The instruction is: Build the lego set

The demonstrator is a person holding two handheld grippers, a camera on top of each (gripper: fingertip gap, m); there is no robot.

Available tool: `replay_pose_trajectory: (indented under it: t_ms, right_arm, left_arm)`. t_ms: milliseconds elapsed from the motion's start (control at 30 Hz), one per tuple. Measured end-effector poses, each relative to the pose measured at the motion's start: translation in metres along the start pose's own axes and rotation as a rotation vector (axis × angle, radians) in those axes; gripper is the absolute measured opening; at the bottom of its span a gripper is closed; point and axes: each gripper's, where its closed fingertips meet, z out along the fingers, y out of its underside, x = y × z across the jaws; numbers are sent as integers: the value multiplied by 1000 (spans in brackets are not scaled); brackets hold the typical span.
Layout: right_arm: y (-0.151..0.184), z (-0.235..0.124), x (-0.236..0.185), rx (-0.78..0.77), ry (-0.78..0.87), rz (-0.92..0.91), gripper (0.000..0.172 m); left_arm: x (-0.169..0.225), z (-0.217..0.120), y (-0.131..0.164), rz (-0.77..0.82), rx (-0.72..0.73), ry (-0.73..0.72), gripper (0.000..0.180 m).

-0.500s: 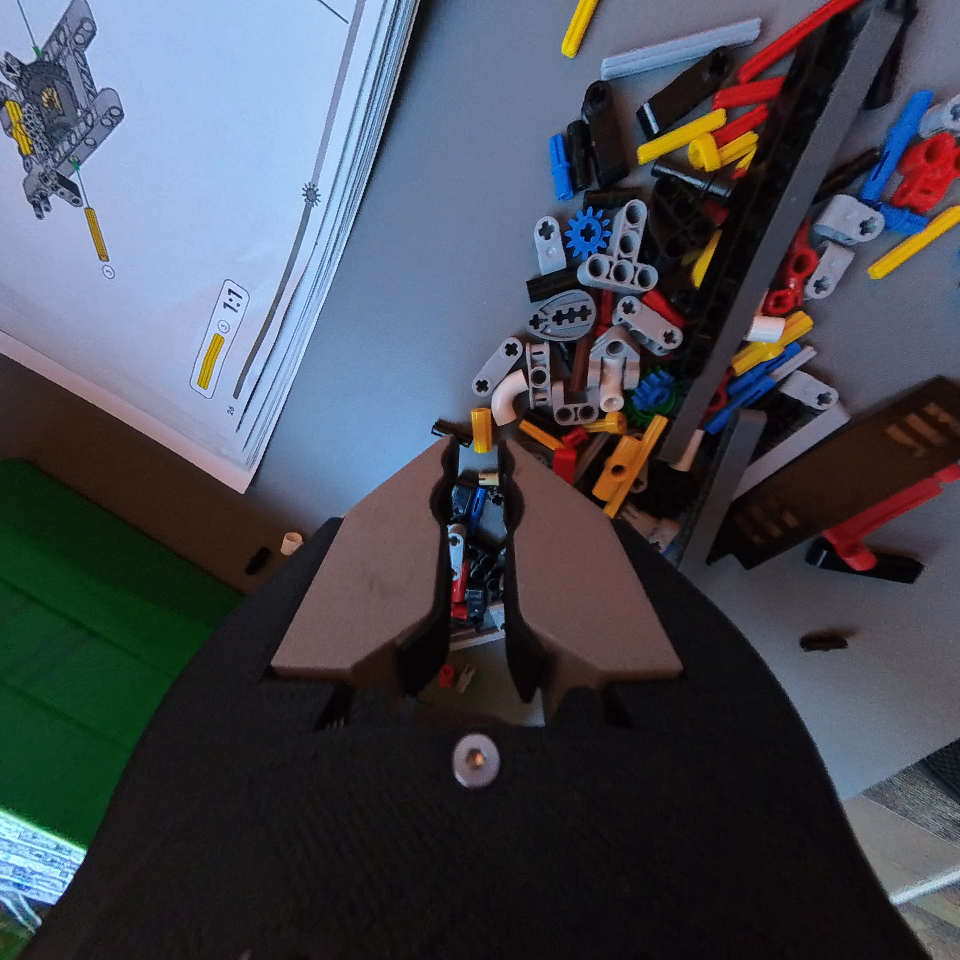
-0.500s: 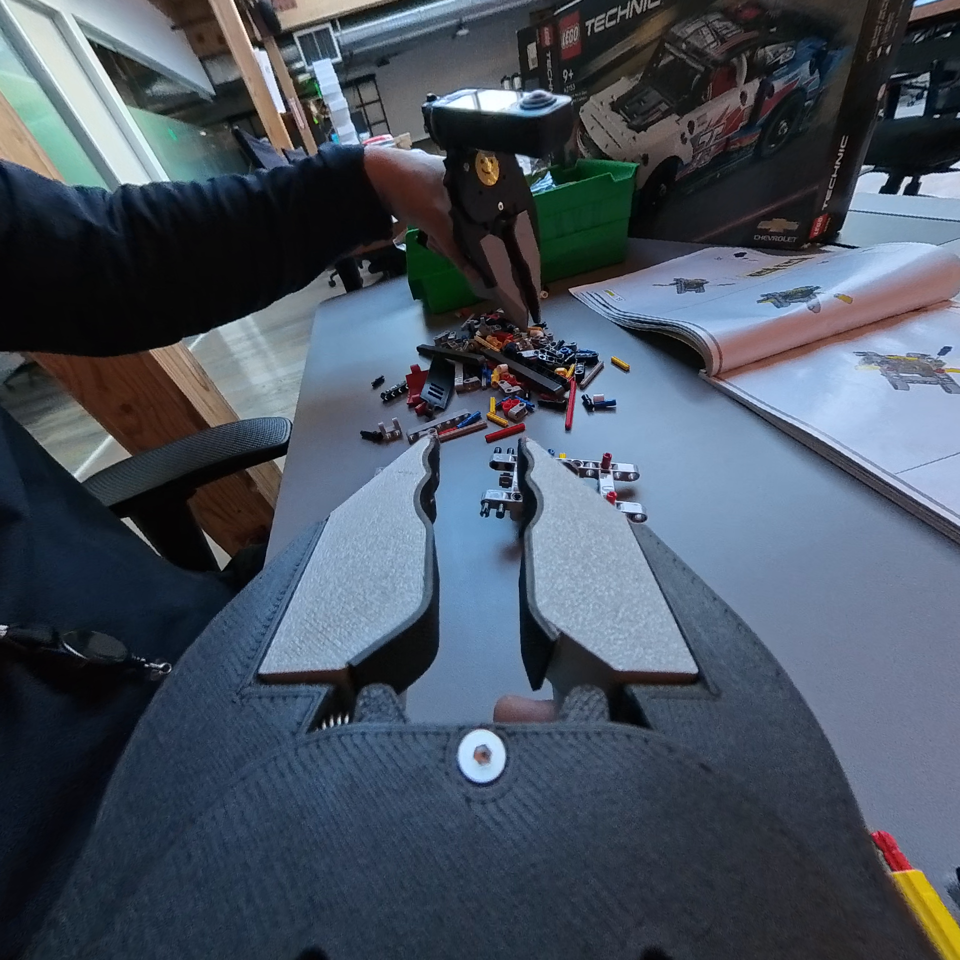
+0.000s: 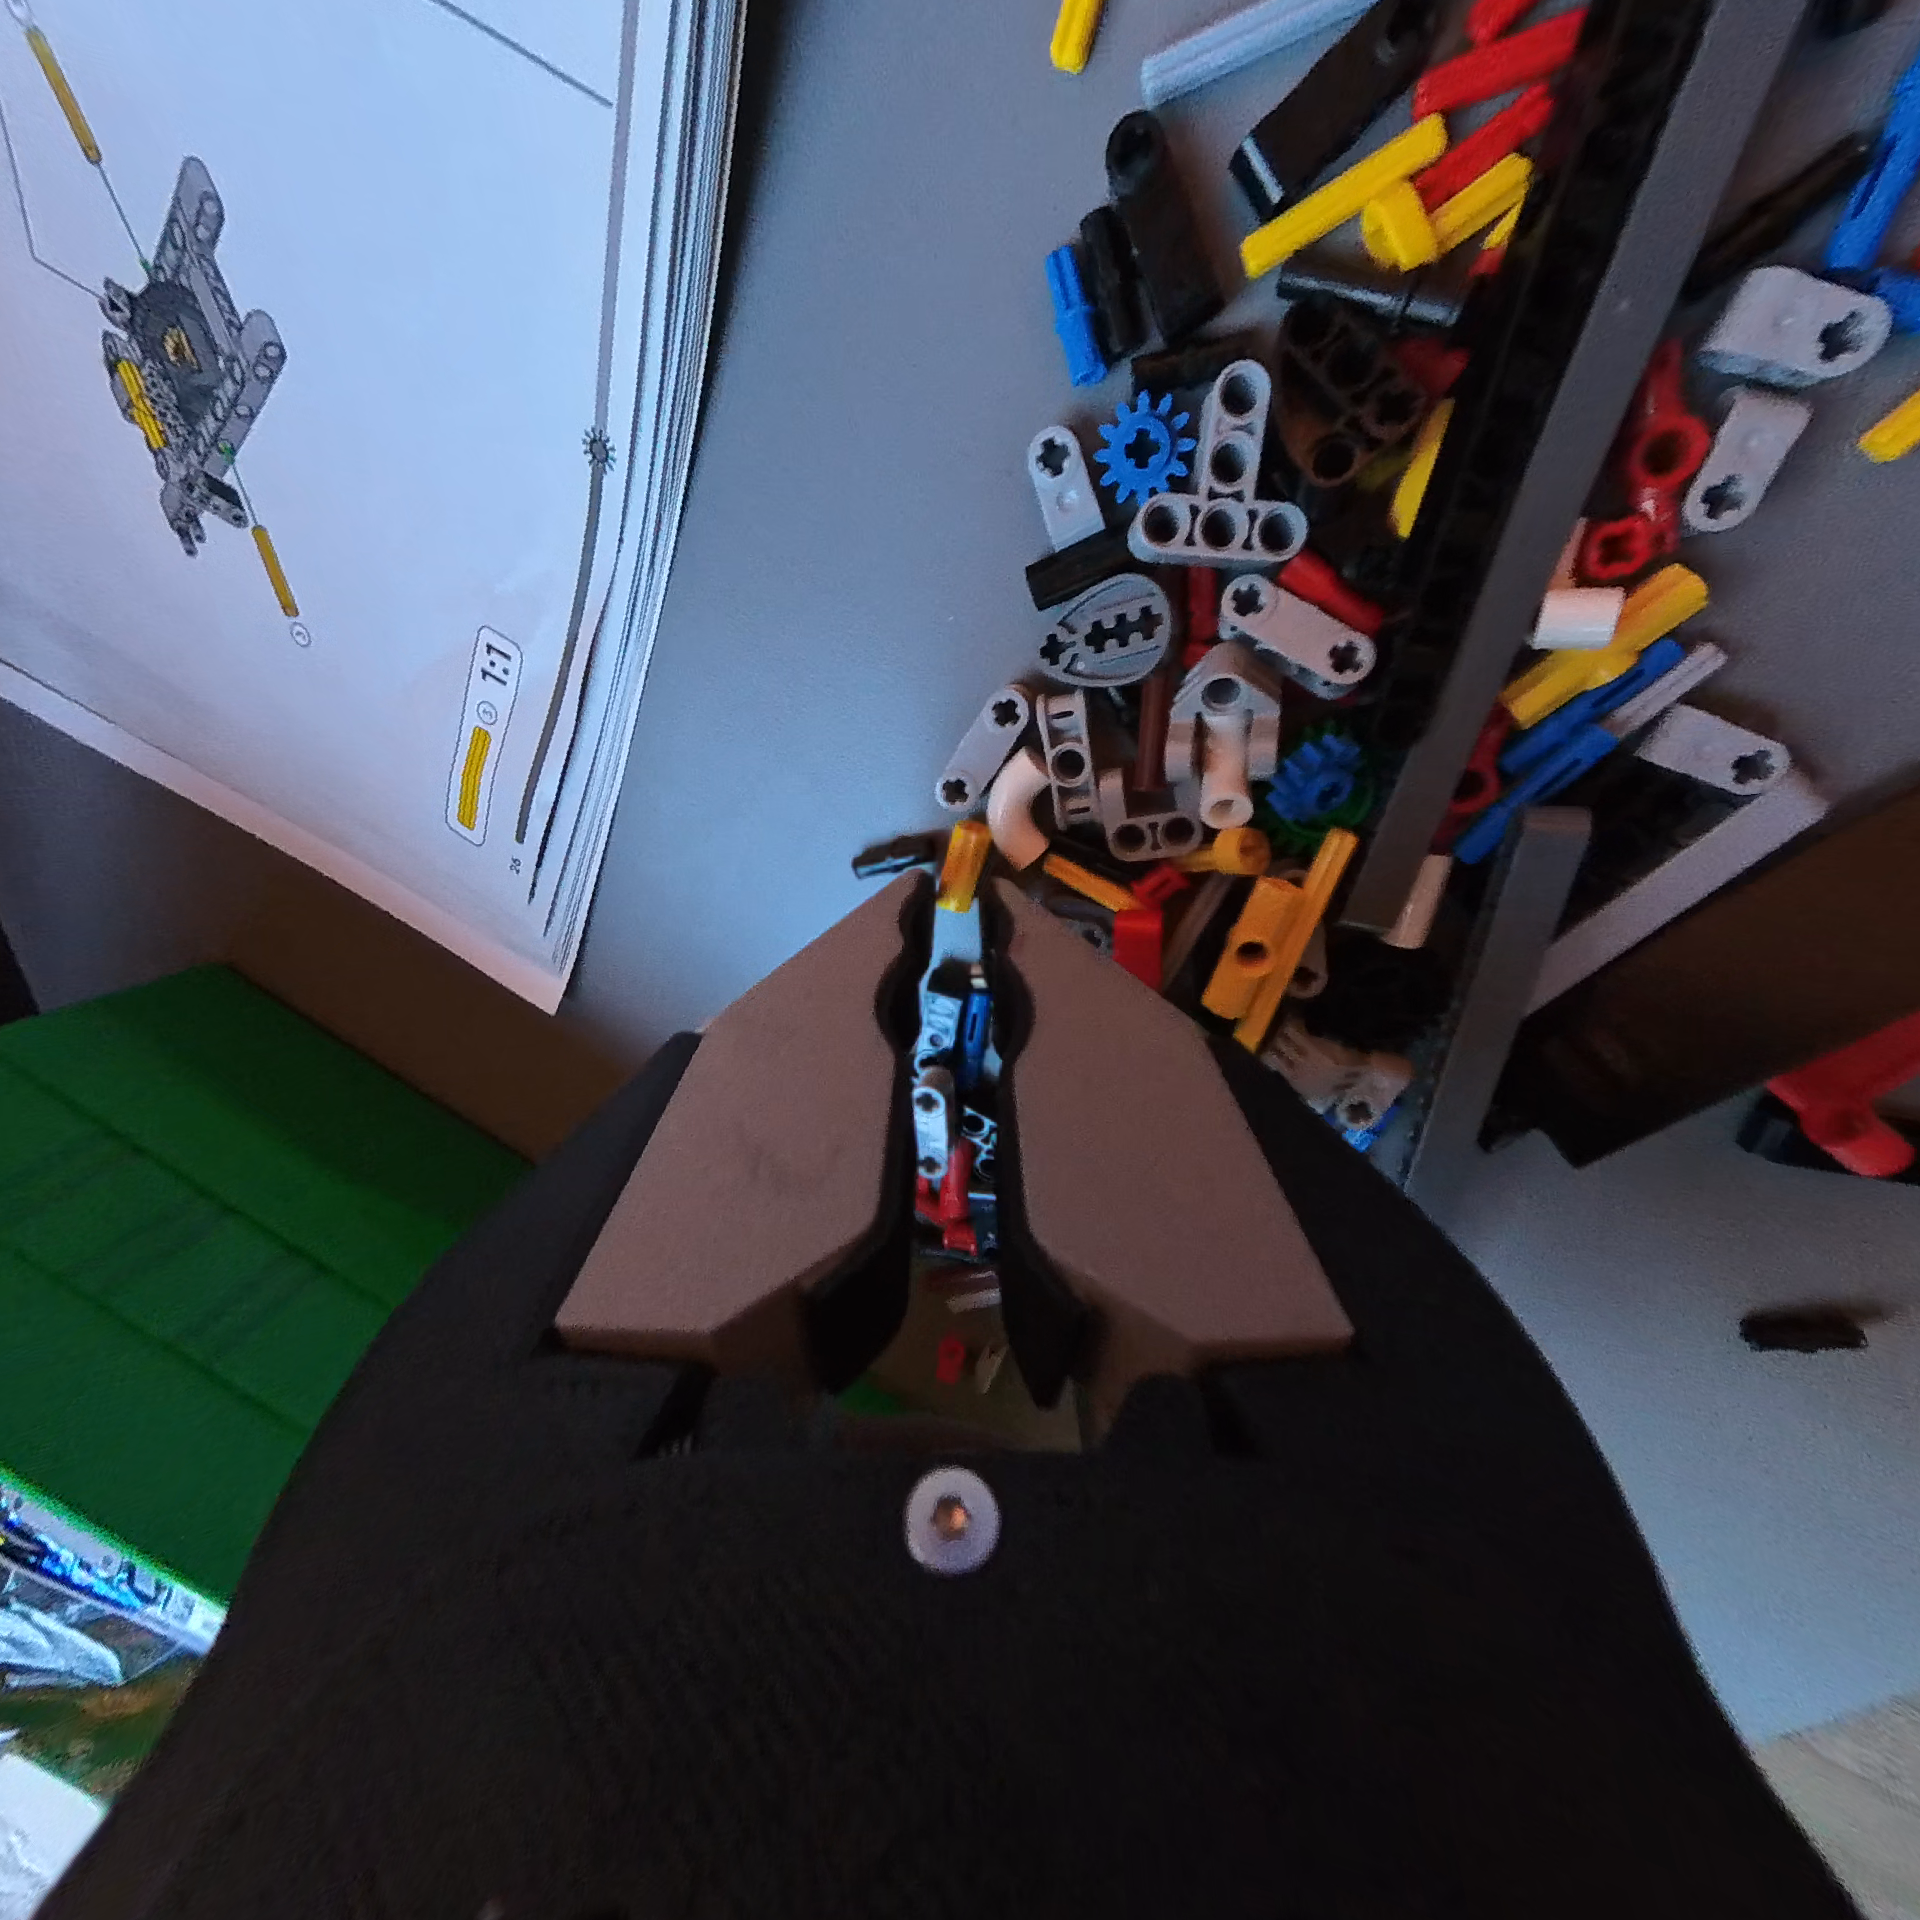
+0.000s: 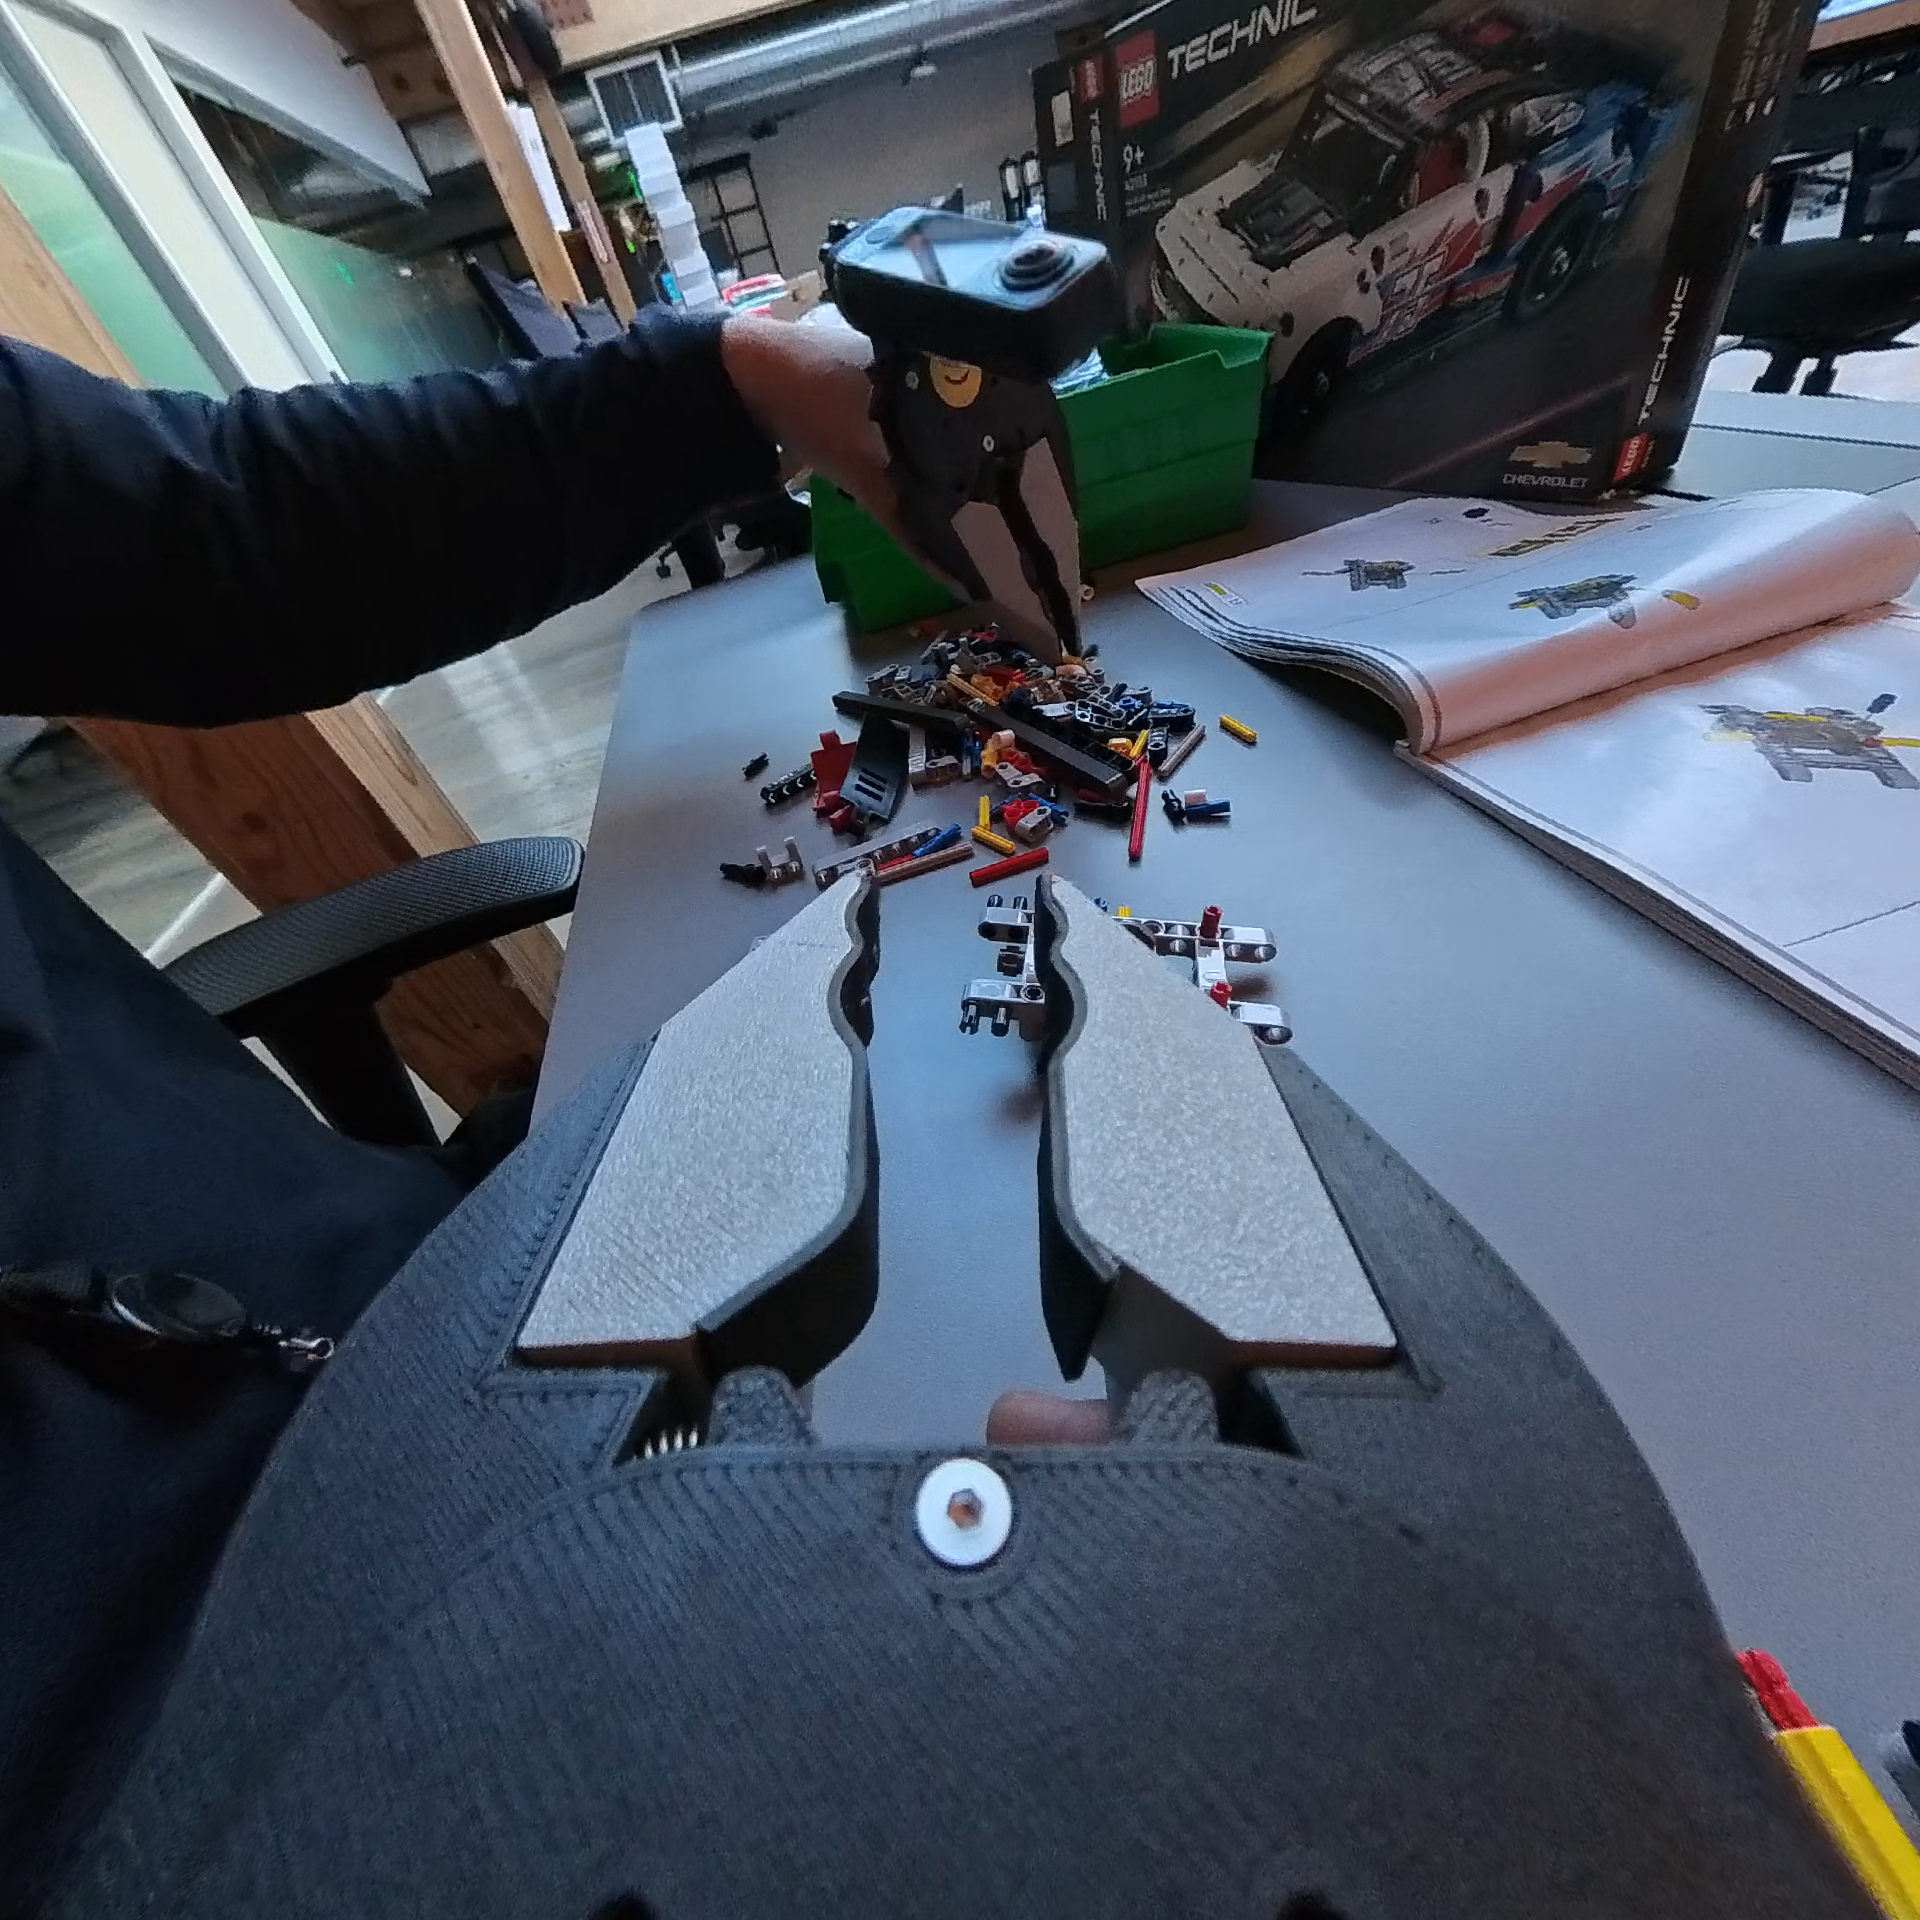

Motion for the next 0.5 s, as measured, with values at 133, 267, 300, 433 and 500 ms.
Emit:
replay_pose_trajectory:
  t_ms: [133, 267, 300, 433, 500]
  right_arm:
    - [-1, -1, 0, 5, 1, 2, 26]
    - [0, 0, 0, -1, -3, 1, 26]
    - [1, 1, 0, -4, -1, 0, 26]
    - [0, -1, 0, 0, 2, 2, 26]
    - [0, -1, 0, 3, 0, 6, 26]
  left_arm:
    - [1, 0, -1, 8, 9, 4, 4]
    - [3, -1, 0, 30, -4, -10, 4]
    - [3, -1, 1, 33, -6, -10, 4]
    - [4, -1, 1, 8, 22, 15, 4]
    - [5, -1, 2, -9, 31, 37, 6]
